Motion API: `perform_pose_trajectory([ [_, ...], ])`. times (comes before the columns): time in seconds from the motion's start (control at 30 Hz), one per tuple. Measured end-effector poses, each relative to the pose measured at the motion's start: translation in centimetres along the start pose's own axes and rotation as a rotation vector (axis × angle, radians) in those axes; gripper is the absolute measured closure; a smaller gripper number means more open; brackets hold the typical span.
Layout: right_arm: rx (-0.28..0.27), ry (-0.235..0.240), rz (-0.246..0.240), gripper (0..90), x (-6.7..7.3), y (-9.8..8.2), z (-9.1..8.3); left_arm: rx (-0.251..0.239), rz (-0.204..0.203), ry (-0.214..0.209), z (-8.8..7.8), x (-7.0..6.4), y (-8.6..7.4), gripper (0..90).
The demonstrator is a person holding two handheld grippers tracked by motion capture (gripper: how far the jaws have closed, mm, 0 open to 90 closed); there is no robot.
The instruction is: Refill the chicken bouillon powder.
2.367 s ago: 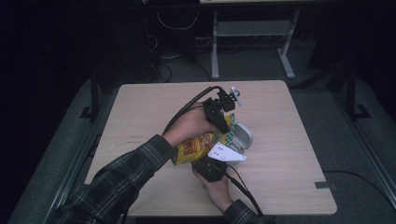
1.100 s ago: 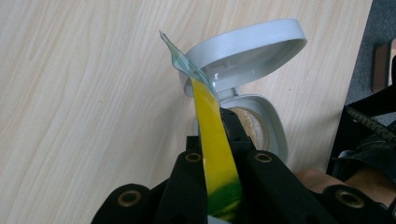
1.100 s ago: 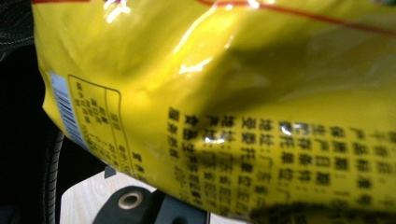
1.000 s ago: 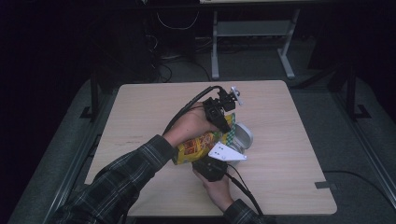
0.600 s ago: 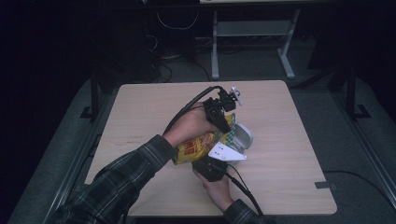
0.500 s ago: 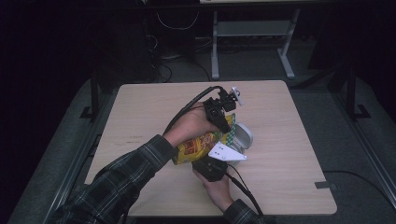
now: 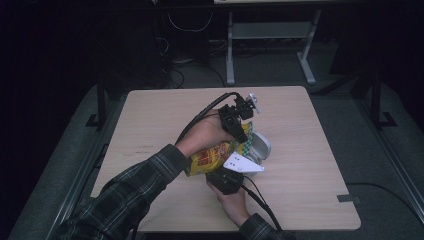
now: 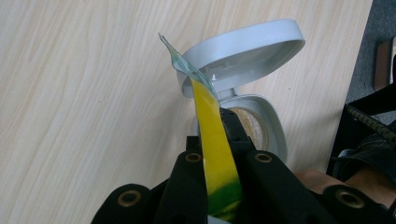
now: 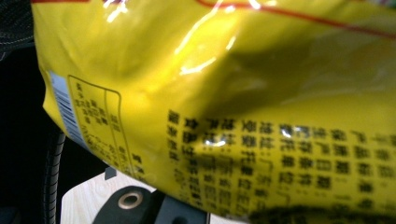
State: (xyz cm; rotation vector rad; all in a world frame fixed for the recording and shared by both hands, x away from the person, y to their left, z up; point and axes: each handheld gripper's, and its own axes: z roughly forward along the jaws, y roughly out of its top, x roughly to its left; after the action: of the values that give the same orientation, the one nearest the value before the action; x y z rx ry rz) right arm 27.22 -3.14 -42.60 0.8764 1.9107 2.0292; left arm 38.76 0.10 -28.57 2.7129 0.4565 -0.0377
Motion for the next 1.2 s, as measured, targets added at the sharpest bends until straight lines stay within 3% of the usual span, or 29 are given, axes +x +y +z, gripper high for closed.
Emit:
perform_pose_trajectory([
  [1.2,-0.009,0.000,0.005,89.7,-0.01,0.13,-0.13,0.012,0.018,0.009,0.04,-0.36,0.55,89.6],
])
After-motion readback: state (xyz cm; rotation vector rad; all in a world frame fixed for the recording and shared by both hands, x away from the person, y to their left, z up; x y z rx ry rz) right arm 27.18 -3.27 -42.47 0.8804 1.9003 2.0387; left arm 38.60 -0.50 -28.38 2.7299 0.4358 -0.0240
